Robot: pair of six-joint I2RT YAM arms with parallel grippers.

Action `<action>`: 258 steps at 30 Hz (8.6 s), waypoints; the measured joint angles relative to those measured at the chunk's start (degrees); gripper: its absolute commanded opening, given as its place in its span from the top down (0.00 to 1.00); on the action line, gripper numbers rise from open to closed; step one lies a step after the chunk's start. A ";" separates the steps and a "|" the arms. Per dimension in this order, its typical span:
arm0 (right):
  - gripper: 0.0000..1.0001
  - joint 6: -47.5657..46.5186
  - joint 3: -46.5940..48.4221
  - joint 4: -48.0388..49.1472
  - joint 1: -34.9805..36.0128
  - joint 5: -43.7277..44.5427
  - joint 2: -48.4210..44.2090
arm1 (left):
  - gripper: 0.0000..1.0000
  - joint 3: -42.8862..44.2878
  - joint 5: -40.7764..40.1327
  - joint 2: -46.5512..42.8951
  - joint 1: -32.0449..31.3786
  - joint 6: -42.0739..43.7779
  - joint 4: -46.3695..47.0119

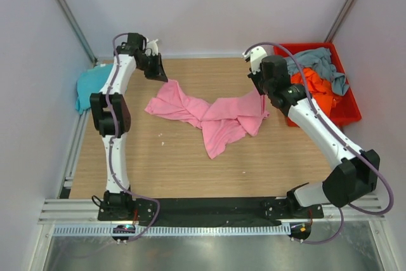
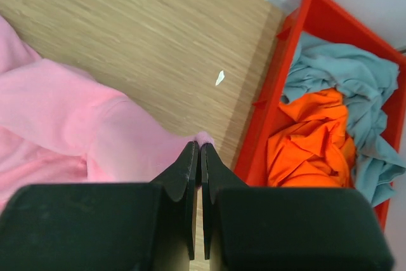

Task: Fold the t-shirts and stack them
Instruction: Flatten the tshirt out

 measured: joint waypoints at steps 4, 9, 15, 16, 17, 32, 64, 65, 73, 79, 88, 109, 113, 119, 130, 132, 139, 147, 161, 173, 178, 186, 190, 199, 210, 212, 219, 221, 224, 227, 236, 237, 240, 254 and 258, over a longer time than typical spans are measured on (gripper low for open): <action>0.98 0.61 0.46 0.02 -0.66 -0.35 3.04 | 0.63 7.15 -1.62 6.93 -0.11 -1.25 -0.09; 0.98 1.14 1.49 0.61 -1.29 -0.90 3.26 | 0.60 -6.78 -4.68 -1.53 -0.13 -2.01 5.22; 0.99 2.08 1.38 0.94 -1.53 -2.05 3.26 | 0.59 -24.20 -7.10 -12.70 -0.04 -2.71 7.48; 0.99 2.19 1.31 0.98 -1.53 -2.27 3.28 | 0.59 -24.85 -7.45 -12.74 0.02 -2.71 8.17; 0.98 2.29 1.27 0.98 -1.53 -2.43 3.28 | 0.59 -25.59 -7.89 -12.74 0.17 -2.71 9.07; 0.99 3.19 -0.15 1.27 -2.32 -3.87 3.26 | 0.67 -17.92 -9.94 -0.87 2.12 -2.73 10.99; 0.99 3.37 -0.92 1.38 -2.86 -4.57 3.26 | 0.66 -20.50 -11.06 -0.76 2.69 -2.82 11.96; 0.99 3.37 -0.92 1.38 -2.86 -4.57 3.26 | 0.67 -20.50 -11.02 -0.76 2.69 -2.86 11.96; 0.98 3.34 -0.96 1.40 -2.93 -4.57 3.26 | 0.75 -20.50 -10.93 -0.76 2.69 -2.97 12.04; 0.99 3.39 -1.36 1.44 -3.19 -4.76 3.21 | 0.86 -20.48 -10.40 -0.76 2.69 -3.02 12.37; 0.99 3.41 -1.84 1.44 -3.56 -4.96 3.10 | 0.91 -20.48 -10.27 -0.76 2.69 -2.95 13.11; 0.99 3.45 -2.60 1.84 -4.09 -5.38 2.64 | 0.90 -18.88 -9.84 -0.76 2.69 -2.78 13.20; 0.99 3.45 -2.82 1.84 -4.11 -5.42 2.64 | 0.88 -18.88 -9.53 -0.76 2.69 -2.75 13.11; 0.98 3.52 -2.91 1.84 -4.24 -5.62 2.64 | 0.88 -18.88 -9.42 -0.76 2.69 -2.75 12.83; 0.99 3.63 -3.34 1.84 -4.46 -5.84 2.40 | 0.88 -18.88 -9.44 -0.76 2.69 -2.64 12.48; 0.99 3.63 -3.39 1.86 -4.46 -5.84 2.36 | 0.88 -18.88 -9.44 -0.76 2.69 -2.60 12.33; 0.99 3.65 -3.45 1.86 -4.59 -5.99 2.32 | 0.88 -18.88 -9.42 -0.76 2.69 -2.51 12.00; 0.99 3.65 -3.45 1.86 -4.74 -6.27 2.29 | 0.80 -18.88 -9.49 -0.76 2.69 -2.34 11.76; 0.99 3.65 -3.45 1.86 -4.85 -6.47 2.29 | 1.00 -18.88 -10.34 -0.76 2.62 -1.20 10.60; 0.99 2.16 -1.36 1.53 -5.51 -3.52 -2.05 | 1.00 -18.80 -7.30 -11.37 2.64 -1.27 10.19; 0.99 1.60 4.94 1.05 -6.27 -0.33 -2.40 | 1.00 -14.40 -7.04 -22.60 2.64 -1.27 10.49; 0.99 2.43 17.44 -1.70 -9.49 5.66 -2.32 | 1.00 -7.43 -9.60 -33.70 2.97 -0.68 10.54; 0.99 4.00 23.74 -2.56 -11.02 6.23 -2.78 | 1.00 -5.70 -10.49 -37.05 3.30 -0.09 9.70; 0.99 6.60 24.72 -4.63 -12.24 2.51 -10.45 | 1.00 -12.24 -12.07 -52.83 3.34 0.50 10.23; 0.99 9.66 21.70 -0.94 -12.87 1.38 -9.57 | 1.00 -21.31 -16.20 -62.69 3.34 3.54 11.43; 0.99 9.27 24.68 -1.73 -13.00 1.25 -5.88 | 1.00 -21.03 -17.64 -60.98 3.34 5.03 10.99; 0.99 8.09 37.46 -3.78 -13.07 -0.33 -2.97 | 1.00 -16.20 -20.46 -56.52 3.39 7.69 8.26; 0.99 7.93 39.36 -3.78 -13.09 -0.68 -5.31 | 1.00 -13.73 -20.48 -57.20 3.39 7.80 8.00; 0.99 8.09 40.33 -4.09 -13.09 -1.53 -10.16 | 1.00 -12.28 -20.28 -60.26 3.39 7.74 8.00; 0.99 8.24 40.19 -5.03 -13.09 -2.84 -15.91 | 1.00 -12.35 -19.52 -64.63 3.39 7.54 7.43; 0.99 8.39 48.48 -7.45 -13.40 -5.84 -21.20 | 1.00 -2.93 -18.38 -67.82 3.39 7.67 3.52; 0.99 8.41 50.07 -7.76 -13.42 -6.16 -20.59 | 1.00 -1.60 -18.51 -67.32 3.39 7.80 3.37; 0.99 8.66 54.53 -8.07 -13.49 -7.37 -17.99 | 1.00 1.79 -19.15 -65.37 3.39 8.15 3.08; 0.99 7.85 49.33 -7.19 -13.64 -9.44 -8.61 | 1.00 -3.61 -22.36 -57.77 3.39 10.08 5.22; 0.99 7.80 48.33 -7.43 -13.64 -9.64 -5.09 | 1.00 -5.22 -23.08 -55.65 3.39 10.80 5.16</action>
